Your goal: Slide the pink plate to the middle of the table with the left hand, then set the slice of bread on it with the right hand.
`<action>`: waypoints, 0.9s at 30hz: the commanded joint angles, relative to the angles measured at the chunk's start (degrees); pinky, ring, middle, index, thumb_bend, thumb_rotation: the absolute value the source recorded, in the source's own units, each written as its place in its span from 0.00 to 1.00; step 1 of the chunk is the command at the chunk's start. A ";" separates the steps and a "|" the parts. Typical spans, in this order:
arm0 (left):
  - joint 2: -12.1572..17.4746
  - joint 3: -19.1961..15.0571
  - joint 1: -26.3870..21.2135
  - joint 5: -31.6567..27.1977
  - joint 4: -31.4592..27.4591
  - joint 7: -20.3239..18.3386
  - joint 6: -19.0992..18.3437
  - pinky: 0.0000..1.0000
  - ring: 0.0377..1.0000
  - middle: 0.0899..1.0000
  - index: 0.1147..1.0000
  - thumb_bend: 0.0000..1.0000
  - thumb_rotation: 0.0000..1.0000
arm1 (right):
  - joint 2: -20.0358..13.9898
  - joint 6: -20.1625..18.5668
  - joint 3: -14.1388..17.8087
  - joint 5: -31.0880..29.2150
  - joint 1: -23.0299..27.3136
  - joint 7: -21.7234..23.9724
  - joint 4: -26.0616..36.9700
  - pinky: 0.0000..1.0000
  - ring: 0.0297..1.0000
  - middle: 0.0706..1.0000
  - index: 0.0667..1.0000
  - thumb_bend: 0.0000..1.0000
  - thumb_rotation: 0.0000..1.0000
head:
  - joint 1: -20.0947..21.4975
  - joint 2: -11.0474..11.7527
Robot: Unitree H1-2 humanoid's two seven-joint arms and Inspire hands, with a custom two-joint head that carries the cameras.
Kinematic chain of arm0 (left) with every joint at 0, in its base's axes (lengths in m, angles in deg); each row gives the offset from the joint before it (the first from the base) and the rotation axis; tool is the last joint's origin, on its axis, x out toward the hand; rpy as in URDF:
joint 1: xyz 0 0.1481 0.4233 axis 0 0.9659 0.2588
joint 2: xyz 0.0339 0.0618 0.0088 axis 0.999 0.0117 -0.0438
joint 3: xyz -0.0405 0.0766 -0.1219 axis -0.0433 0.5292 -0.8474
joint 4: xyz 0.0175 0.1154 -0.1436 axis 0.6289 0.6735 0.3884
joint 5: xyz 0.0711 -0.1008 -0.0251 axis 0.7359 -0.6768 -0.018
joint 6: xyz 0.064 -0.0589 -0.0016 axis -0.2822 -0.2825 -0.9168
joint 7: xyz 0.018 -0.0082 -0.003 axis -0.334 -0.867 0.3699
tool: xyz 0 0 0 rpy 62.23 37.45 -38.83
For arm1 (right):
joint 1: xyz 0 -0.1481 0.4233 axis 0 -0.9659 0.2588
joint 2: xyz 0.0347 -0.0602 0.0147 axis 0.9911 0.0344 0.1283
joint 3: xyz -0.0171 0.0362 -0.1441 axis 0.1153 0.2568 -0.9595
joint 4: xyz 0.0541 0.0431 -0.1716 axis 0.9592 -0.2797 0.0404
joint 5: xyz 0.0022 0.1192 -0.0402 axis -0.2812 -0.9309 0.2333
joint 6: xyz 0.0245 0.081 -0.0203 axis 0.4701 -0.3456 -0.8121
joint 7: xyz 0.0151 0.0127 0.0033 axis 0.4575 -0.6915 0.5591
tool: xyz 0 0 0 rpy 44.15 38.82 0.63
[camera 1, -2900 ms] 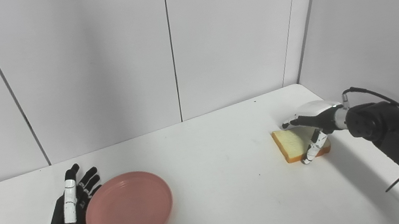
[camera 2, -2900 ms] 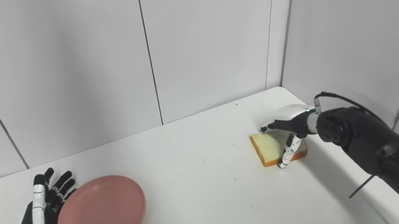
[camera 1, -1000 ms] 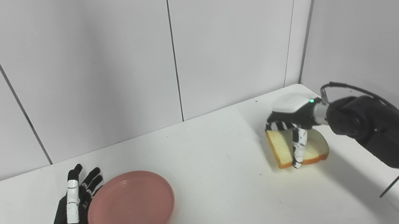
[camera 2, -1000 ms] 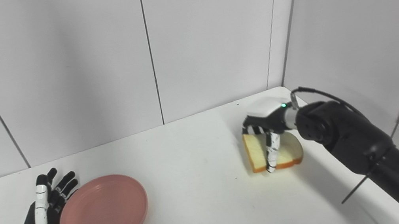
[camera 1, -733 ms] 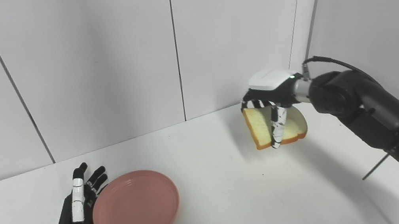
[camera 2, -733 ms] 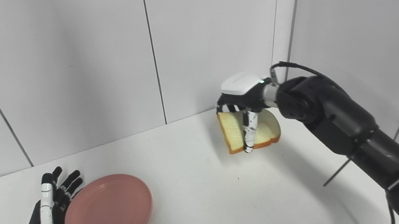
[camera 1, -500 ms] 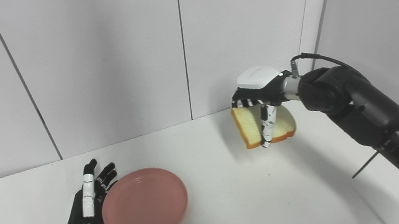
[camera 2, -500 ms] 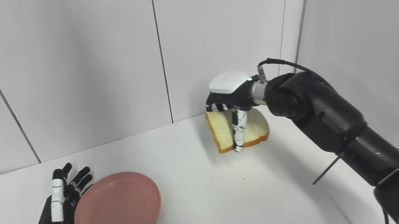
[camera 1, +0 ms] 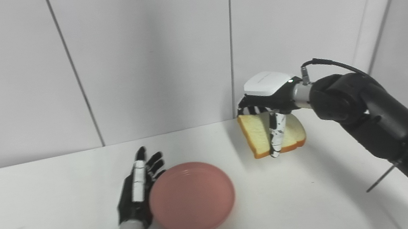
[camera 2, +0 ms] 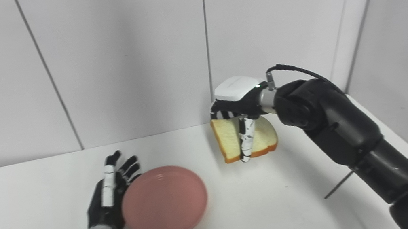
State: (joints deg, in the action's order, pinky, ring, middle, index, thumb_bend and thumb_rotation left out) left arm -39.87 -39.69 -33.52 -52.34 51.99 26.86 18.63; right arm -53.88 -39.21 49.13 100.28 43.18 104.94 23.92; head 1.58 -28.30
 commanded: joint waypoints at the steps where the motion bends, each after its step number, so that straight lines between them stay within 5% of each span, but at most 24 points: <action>1: -1.88 0.58 -0.85 0.36 1.94 0.82 -0.21 0.84 0.87 0.81 0.96 0.83 0.85 | 0.27 2.23 0.55 -0.33 3.96 -1.45 0.12 0.37 0.44 0.51 0.61 0.83 0.20 | -1.44 0.21; 12: -3.77 1.87 -1.44 2.63 4.19 2.30 3.57 0.82 0.87 0.80 0.96 0.85 0.85 | 7.08 5.87 0.03 -2.60 4.15 -5.14 -4.15 0.33 0.39 0.46 0.62 0.81 0.20 | -8.75 0.78; 27: -4.43 0.70 -0.48 2.45 5.09 3.13 4.23 0.81 0.87 0.81 0.97 0.84 0.91 | 15.56 4.72 -4.17 -0.53 2.74 -6.33 -6.82 0.29 0.36 0.43 0.60 0.86 0.18 | -8.90 0.00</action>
State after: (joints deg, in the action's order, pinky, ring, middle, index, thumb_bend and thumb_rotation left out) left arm -44.27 -38.89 -34.44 -49.90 56.37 29.24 23.89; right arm -38.42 -34.91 44.48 99.68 43.78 100.41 16.36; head -7.29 -28.21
